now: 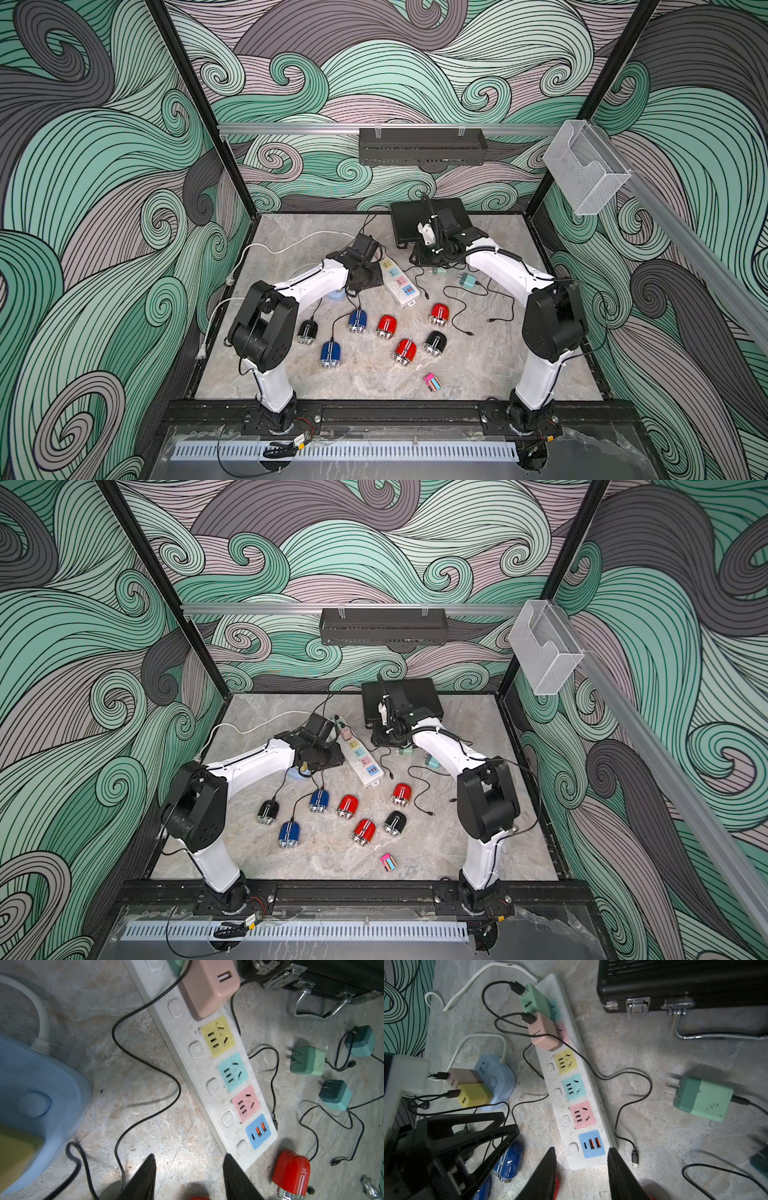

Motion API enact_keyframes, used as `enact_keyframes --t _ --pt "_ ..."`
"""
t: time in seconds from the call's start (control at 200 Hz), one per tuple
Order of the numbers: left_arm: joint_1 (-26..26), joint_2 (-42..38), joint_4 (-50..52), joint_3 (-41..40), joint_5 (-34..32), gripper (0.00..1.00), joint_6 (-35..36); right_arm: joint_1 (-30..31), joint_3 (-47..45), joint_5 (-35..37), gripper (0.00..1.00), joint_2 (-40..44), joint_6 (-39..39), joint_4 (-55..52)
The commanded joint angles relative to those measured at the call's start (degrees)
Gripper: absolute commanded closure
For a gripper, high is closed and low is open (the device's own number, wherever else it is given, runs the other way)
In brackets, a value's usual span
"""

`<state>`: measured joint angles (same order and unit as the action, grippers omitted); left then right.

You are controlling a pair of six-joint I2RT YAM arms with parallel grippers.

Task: Unplug the electric shaver
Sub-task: Remove the plug from the socket.

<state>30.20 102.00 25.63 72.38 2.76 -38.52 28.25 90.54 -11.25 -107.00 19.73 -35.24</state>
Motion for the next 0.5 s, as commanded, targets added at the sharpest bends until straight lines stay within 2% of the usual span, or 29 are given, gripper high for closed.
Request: enact_keyframes --t 0.0,0.125,0.495 --pt "-0.9 1.6 -0.8 3.2 2.0 0.48 -1.7 1.6 4.3 4.9 0.57 -3.1 -3.3 -4.9" --pt "-1.5 3.4 -1.7 4.1 2.7 0.49 -2.8 2.8 8.8 8.9 0.55 -6.1 -5.8 -6.8" --pt "-3.9 7.7 -6.9 4.0 6.9 0.53 -6.9 5.3 17.3 9.3 0.51 -13.6 -9.8 -7.0"
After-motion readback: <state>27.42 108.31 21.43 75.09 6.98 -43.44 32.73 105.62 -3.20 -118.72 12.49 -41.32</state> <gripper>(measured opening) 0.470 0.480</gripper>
